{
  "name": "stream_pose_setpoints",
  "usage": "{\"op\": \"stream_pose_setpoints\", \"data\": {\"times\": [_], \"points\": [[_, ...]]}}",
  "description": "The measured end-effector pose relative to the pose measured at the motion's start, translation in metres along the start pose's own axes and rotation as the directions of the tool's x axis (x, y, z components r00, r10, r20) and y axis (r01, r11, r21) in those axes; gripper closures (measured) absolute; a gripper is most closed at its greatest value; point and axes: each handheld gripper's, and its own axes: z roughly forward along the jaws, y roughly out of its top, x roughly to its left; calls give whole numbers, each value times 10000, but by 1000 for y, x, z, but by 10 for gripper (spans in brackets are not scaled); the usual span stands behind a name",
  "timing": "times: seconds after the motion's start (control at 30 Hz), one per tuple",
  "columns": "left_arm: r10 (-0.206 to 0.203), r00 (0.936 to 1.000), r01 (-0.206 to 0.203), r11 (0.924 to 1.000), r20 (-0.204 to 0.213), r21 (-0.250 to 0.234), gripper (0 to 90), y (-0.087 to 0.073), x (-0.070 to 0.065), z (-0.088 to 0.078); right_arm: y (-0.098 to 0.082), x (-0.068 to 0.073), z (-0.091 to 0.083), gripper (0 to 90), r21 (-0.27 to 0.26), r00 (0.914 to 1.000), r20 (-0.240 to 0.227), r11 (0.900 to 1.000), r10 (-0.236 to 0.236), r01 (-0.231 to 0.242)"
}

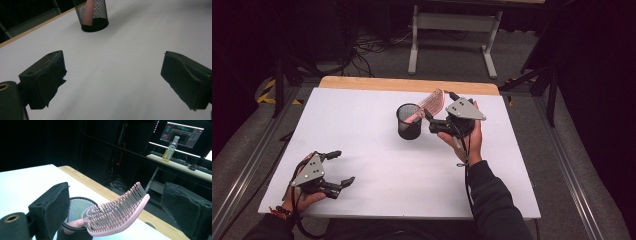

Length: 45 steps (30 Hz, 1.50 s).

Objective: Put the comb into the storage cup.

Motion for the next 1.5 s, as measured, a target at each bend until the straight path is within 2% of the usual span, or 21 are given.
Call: {"op": "stream_pose_setpoints", "data": {"times": [0.2, 0.33, 0.47, 0.93, 1.07, 1.5], "points": [[-99, 9999, 100, 9999, -95, 87, 50, -2, 1, 1, 0, 0, -9, 93, -49, 9999, -54, 9999, -116, 116], [-61, 9999, 62, 9999, -87, 108, 47, -1, 1, 2, -1, -1, -16, 99, -62, 9997, 116, 9997, -216, 216], [-74, 9999, 75, 9999, -113, 71, 45, -1, 1, 1, -3, -4, -22, 104, -207, 9999, 115, 9997, -85, 88], [-49, 10000, 50, 10000, -62, 79, 42, -1, -1, 3, -13, -9, -38, 100, -86, 9996, 180, 9998, -199, 201], [-13, 10000, 13, 9999, -28, 108, 42, -1, -1, 3, -14, -9, -44, 102, -163, 9997, 169, 9997, -173, 176], [-20, 10000, 19, 9999, 16, 153, 43, -1, 0, 4, -25, -5, -55, 108, 54, 9991, 261, 9994, -345, 344]]}}
